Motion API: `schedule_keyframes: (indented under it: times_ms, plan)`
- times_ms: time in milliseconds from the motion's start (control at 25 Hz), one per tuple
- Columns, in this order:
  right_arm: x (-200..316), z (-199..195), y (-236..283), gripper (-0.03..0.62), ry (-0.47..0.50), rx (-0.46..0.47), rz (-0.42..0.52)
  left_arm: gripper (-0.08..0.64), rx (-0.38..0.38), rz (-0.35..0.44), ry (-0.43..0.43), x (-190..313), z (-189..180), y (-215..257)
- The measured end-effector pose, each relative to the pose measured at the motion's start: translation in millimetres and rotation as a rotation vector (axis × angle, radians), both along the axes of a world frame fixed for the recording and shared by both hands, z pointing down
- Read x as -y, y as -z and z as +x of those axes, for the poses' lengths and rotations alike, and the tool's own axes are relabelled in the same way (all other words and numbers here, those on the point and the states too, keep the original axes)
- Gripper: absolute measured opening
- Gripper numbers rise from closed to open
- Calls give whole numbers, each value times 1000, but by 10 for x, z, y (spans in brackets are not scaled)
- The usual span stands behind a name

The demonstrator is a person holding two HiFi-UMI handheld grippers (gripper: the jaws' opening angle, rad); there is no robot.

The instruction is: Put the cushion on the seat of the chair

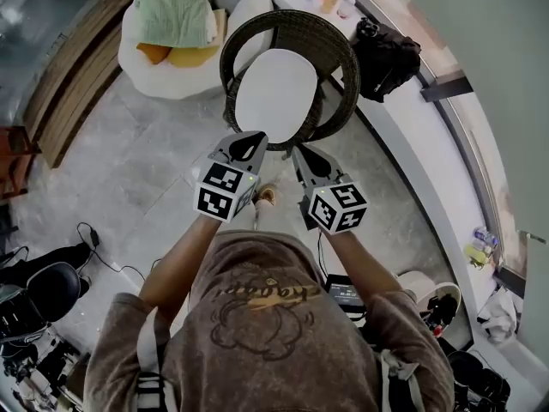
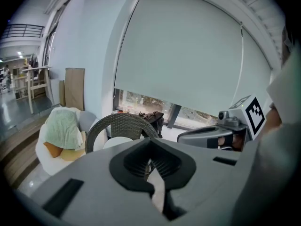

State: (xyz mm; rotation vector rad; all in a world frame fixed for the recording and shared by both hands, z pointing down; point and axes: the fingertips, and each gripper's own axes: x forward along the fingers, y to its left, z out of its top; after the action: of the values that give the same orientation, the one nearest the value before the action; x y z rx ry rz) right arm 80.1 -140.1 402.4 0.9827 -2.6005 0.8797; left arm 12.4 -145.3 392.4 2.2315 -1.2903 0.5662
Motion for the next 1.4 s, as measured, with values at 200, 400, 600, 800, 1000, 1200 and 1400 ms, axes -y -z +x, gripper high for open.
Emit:
schedule_keyframes:
  times_ms: [200,400,600,800,1000,1200,1400]
  plan:
    - [-311,22,490,20,-6,25,67,5,1,66,-22,-370,12,419]
    - [-455,-10,791,20,-11,42,143,5,16,150,-27,-528,-18,720]
    - [-552,-89,944,20,7,47,186,5,17,193,-16,-614,-80,875]
    - [-599,-208,1006,20,32,36,224,5,11,206,-16,-666,-152,886]
    - [-679,-288,1079,20,61,30,251,5,11,211,-27,-730,-133,909]
    - [-749,-287,1110,20,74,36,264,5,14,220,-28,-783,-84,927]
    - [-744,-284,1097,20,89,45,261,5,16,215,-26,-767,-66,906]
